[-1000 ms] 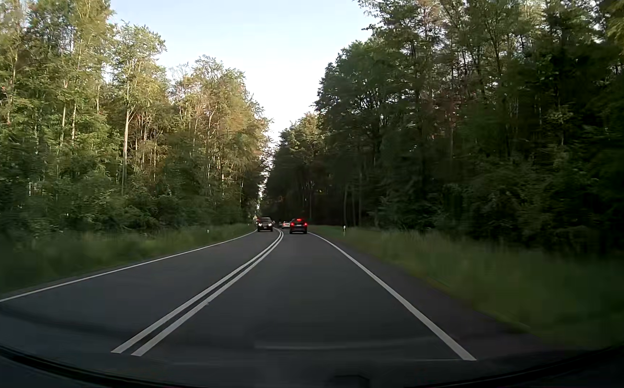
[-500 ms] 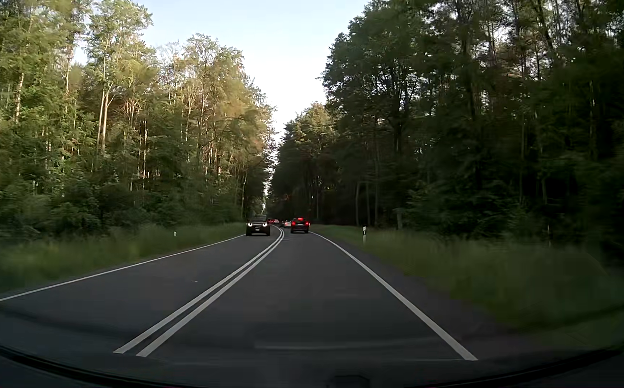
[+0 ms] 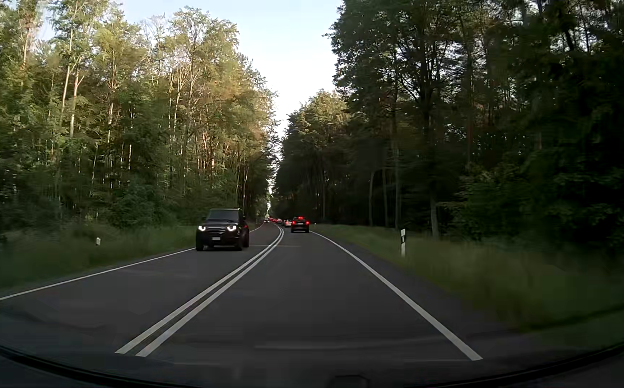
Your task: Follow the waypoints while adhering to traffic rules and regulations
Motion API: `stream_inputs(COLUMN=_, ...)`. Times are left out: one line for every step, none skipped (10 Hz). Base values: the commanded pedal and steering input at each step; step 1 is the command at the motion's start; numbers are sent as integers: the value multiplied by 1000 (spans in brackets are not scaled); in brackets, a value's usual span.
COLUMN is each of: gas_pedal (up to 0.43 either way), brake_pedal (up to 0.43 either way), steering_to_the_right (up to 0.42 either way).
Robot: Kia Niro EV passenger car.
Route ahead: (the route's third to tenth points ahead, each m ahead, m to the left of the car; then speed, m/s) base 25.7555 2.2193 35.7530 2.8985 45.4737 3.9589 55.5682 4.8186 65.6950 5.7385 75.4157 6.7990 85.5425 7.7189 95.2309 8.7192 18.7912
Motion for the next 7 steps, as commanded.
stream_inputs(gas_pedal=0, brake_pedal=49, steering_to_the_right=-8)
stream_inputs(gas_pedal=0, brake_pedal=49, steering_to_the_right=-8)
stream_inputs(gas_pedal=0, brake_pedal=49, steering_to_the_right=-8)
stream_inputs(gas_pedal=0, brake_pedal=49, steering_to_the_right=-8)
stream_inputs(gas_pedal=0, brake_pedal=55, steering_to_the_right=-7)
stream_inputs(gas_pedal=0, brake_pedal=61, steering_to_the_right=-6)
stream_inputs(gas_pedal=0, brake_pedal=73, steering_to_the_right=-6)
